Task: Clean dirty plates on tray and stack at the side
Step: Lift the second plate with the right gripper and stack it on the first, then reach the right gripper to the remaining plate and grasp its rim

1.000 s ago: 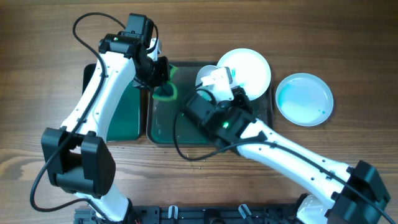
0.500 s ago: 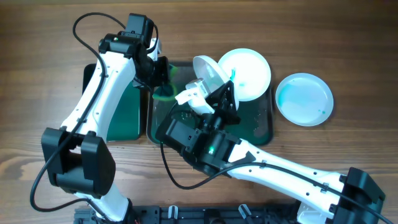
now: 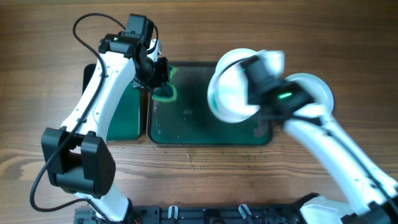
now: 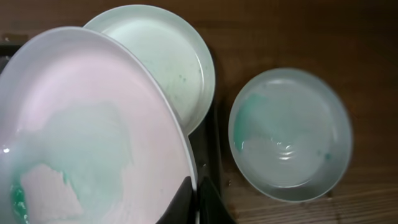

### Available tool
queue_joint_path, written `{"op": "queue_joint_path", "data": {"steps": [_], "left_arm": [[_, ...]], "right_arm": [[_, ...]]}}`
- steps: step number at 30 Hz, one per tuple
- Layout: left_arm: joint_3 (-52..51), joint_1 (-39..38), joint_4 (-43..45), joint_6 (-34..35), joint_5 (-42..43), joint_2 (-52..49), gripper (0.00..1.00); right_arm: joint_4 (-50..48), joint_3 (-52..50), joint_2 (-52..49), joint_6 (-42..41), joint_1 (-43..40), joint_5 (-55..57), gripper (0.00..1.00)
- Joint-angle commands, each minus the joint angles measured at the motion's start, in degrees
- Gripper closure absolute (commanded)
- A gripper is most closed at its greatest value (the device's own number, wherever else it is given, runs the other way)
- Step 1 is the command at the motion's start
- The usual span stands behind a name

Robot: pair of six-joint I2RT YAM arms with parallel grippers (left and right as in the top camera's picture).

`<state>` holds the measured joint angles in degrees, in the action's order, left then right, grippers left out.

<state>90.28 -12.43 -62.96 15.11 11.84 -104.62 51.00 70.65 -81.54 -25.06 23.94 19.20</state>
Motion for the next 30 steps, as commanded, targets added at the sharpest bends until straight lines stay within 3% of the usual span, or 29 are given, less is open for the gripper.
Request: {"op": "queue_joint_path", "data": {"steps": [1, 7, 10, 20, 26, 30], "left_arm": [[0.3, 0.0, -0.1, -1.2, -0.4, 0.3, 0.96], [0.3, 0.0, -0.1, -1.2, -0.4, 0.3, 0.96], [0.3, 0.0, 0.0, -1.2, -0.4, 0.3, 0.96], [0.3, 0.0, 0.0, -1.2, -0.4, 0.3, 0.96], [0.3, 0.0, -0.1, -1.2, -0.4, 0.3, 0.96], [0.3, 0.0, -0.1, -1.2, -0.4, 0.3, 0.96]], "right_arm": [[0.7, 0.7, 3.1, 3.6, -16.8, -27.6, 0.96], [-0.9, -5.6, 3.1, 3.9, -41.7, -30.1, 0.96], [-5.0, -10.8, 3.1, 3.6, -48.2, -25.9, 0.96], [-17.2, -21.7, -1.9, 0.8, -48.9, -22.5, 0.96], [-19.3, -21.1, -5.8, -0.3, -48.9, -23.3, 0.67], [-17.5, -16.2, -5.2, 0.7, -48.4, -29.6, 0.57]]}}
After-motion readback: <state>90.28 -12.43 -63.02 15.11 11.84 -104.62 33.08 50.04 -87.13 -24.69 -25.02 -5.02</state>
